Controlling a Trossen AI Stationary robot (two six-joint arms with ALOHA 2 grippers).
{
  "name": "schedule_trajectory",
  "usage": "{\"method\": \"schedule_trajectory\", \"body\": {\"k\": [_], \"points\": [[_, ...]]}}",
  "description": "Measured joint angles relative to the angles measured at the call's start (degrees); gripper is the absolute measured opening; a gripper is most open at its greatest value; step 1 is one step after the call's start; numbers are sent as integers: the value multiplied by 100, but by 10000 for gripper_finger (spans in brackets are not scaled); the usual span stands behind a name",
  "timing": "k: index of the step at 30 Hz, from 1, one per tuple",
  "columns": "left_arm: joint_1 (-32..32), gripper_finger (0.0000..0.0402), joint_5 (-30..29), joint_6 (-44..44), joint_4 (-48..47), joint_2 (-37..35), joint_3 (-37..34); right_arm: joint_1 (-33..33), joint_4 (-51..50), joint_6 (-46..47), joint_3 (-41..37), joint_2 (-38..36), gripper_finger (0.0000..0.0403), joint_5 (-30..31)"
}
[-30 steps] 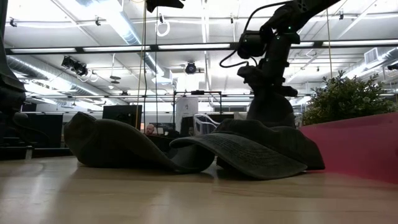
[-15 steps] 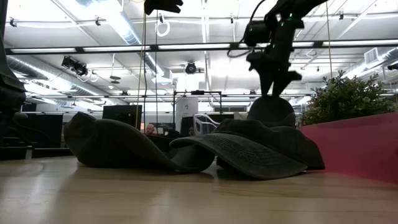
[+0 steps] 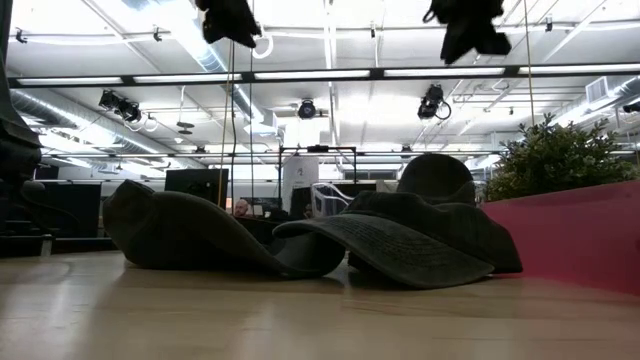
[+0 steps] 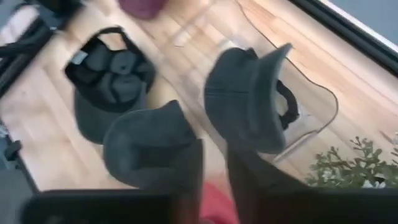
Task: Pick & Place hat
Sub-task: Put the left black cap into the transparent bin
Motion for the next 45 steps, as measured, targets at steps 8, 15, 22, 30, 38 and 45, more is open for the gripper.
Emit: {"method": "schedule_trajectory", "body": {"k": [8,15,22,30,38,45], "points": [[-11,156,784,-1342,-866,2,1,1068,330,618,-7,-173,33,788],[-545,171,718,-1055,-1106,26,1,1533,557,757,-11,-82,41,1433],[-1515,232,546,-802,-1121,336,8,1558,627,603,-11,-83,49,1458],[-2506,292,-92,-787,-1647,1442,5,1556,633,520,-11,-83,50,1441],[-3008,295,-427,-792,-1855,2324,-3,1556,629,337,-11,-83,50,1434],[-3030,295,-900,-1910,-1953,2601,-3,1556,601,276,-11,-83,50,1378]]}}
